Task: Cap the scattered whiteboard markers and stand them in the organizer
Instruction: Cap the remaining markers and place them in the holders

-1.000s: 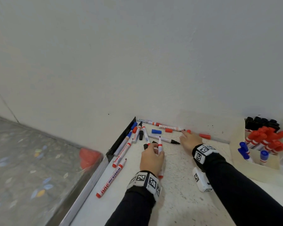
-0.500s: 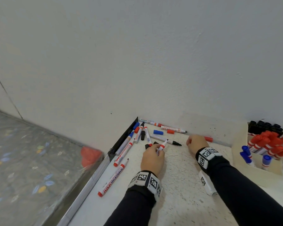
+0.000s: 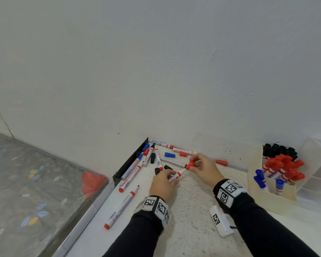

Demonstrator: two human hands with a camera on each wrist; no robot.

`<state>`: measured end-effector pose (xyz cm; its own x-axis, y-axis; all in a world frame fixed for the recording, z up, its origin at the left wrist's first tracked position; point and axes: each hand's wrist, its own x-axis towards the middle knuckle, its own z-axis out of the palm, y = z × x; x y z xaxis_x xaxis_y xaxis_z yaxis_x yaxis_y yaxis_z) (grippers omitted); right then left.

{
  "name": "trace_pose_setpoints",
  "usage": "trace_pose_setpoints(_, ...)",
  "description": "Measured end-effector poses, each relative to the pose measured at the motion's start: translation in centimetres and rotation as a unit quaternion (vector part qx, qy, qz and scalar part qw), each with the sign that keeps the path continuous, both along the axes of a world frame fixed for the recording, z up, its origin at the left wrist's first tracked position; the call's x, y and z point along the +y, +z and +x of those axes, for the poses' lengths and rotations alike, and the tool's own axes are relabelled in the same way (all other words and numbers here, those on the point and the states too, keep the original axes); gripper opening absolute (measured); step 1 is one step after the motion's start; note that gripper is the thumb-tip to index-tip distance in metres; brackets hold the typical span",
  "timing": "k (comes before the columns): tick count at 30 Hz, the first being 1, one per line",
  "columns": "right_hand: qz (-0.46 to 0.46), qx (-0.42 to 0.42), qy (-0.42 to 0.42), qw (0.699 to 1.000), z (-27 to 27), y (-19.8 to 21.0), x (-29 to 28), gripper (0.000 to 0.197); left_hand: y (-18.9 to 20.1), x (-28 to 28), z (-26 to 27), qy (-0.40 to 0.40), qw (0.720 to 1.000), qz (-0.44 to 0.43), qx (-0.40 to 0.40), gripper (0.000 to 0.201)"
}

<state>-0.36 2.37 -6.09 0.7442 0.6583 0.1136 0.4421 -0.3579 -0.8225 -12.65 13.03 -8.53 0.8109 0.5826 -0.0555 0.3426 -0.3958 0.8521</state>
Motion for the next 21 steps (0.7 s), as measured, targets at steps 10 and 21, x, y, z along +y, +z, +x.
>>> trace_pose_setpoints(10,-0.075,0.036,-0.014,0.996,-1.2,-0.7,-1.0,0.033,0.1,-0.8,0.0,-0.064,0.997,0.035,-0.033,0.023)
trace_pose_setpoints(21,-0.079,0.036,-0.012,0.996,-2.2,-0.2,-0.3,0.041,0.2,-0.8,-0.2,-0.12,0.992,0.004,-0.049,0.023)
